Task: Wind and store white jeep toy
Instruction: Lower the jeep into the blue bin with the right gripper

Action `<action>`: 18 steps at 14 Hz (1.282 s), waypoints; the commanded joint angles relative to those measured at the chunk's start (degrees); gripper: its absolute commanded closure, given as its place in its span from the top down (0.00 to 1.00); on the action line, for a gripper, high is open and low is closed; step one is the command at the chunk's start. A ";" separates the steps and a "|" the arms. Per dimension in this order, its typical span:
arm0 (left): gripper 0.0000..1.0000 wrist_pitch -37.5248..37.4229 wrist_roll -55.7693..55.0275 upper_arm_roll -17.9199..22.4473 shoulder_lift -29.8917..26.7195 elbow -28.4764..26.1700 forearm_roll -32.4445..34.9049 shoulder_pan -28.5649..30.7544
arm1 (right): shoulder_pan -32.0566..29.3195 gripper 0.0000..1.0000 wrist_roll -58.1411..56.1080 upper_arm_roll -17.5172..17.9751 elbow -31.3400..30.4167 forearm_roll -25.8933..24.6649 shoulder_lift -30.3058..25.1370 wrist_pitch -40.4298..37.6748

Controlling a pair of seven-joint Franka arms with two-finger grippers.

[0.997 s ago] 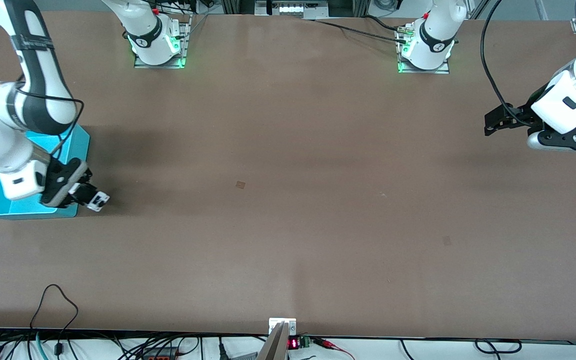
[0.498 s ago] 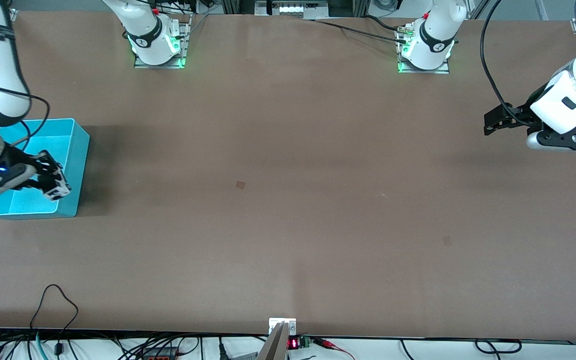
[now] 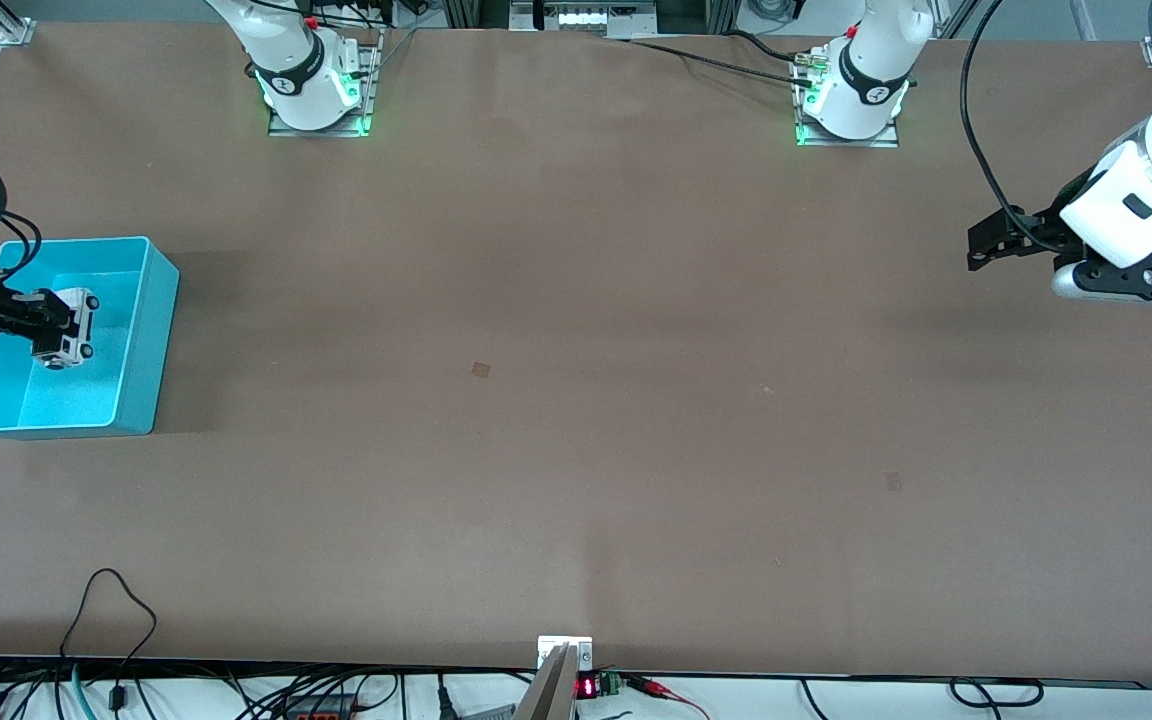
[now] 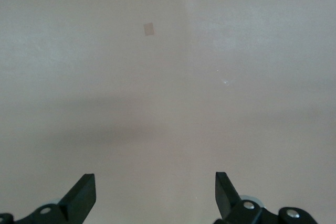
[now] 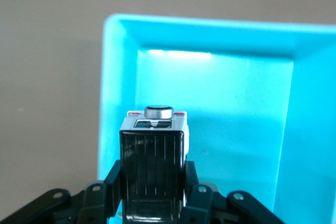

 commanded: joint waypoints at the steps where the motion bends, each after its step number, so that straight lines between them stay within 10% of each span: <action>1: 1.00 -1.93 0.52 -0.24 0.81 1.85 -0.04 0.19 | -0.96 0.00 2.83 0.58 -3.22 0.49 0.35 4.74; 10: 1.00 -1.84 0.52 -0.33 0.81 1.85 0.75 0.10 | -2.80 0.03 1.78 -0.66 -6.65 -0.12 4.13 11.08; 12: 1.00 -1.75 0.52 -0.33 0.81 1.85 0.84 0.10 | -2.98 0.22 1.60 -0.66 -6.82 -0.21 4.75 11.17; 14: 1.00 -1.84 0.52 -0.33 0.81 1.85 0.84 0.10 | -3.59 0.64 0.55 -0.66 -6.74 -0.30 5.45 11.69; 18: 1.00 -1.84 0.52 -0.33 0.81 1.85 0.84 -0.16 | -2.90 0.99 0.45 -0.66 -6.65 -0.38 4.58 11.43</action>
